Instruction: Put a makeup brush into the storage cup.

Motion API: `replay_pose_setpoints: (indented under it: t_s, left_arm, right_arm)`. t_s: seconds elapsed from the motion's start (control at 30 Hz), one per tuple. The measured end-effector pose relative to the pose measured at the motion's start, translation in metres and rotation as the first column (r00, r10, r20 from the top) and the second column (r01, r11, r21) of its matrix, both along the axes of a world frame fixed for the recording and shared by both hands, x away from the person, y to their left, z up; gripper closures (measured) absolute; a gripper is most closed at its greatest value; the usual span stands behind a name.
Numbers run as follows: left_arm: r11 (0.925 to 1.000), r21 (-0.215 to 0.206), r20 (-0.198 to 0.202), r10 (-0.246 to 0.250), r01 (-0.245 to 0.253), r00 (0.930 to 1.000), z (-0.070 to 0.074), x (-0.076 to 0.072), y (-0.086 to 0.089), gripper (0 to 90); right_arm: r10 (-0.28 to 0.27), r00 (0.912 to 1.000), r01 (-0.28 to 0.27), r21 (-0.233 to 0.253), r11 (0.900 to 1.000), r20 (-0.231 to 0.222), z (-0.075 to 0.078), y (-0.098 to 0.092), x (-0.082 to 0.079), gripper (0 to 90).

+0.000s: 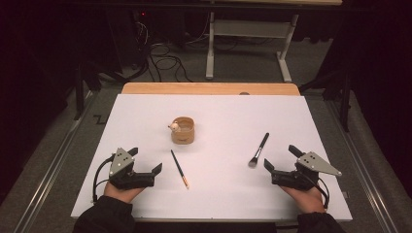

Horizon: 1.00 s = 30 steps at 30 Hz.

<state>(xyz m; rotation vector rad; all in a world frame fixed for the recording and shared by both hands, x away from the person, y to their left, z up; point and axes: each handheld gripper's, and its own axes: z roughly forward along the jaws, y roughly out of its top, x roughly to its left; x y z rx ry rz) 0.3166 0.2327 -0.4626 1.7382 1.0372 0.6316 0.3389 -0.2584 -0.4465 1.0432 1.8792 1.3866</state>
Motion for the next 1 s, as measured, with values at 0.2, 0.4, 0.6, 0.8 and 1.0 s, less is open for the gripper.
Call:
replay_pose_setpoints:
  t_s: [0.2,0.4,0.6,0.8,1.0]
  left_arm:
    - [1.0000,0.009,0.005,0.001,-0.001,1.0000,0.0024,0.0011,0.0005,0.6]
    - [1.0000,0.007,0.006,0.006,-0.006,1.0000,0.0029,0.0012,0.0009,0.6]
    - [0.9999,0.009,0.007,0.009,-0.009,0.9999,0.0030,0.0017,0.0009,0.6]
    - [0.9999,0.009,0.004,0.009,-0.009,1.0000,0.0030,0.0023,0.0015,0.6]
    - [0.9999,0.008,0.003,0.008,-0.008,1.0000,0.0031,0.0026,0.0017,0.6]
  right_arm:
    - [0.007,1.0000,-0.007,0.002,1.000,0.002,-0.0024,0.0013,-0.0015,0.3]
    - [0.012,0.9997,-0.012,-0.004,1.000,0.020,-0.0015,0.0017,-0.0032,0.3]
    - [0.007,0.9997,-0.007,-0.004,1.000,0.022,-0.0012,0.0011,-0.0034,0.3]
    - [0.006,0.9997,-0.006,-0.008,1.000,0.023,-0.0013,0.0010,-0.0032,0.3]
    - [0.004,0.9998,-0.004,-0.012,1.000,0.020,-0.0020,0.0011,-0.0033,0.3]
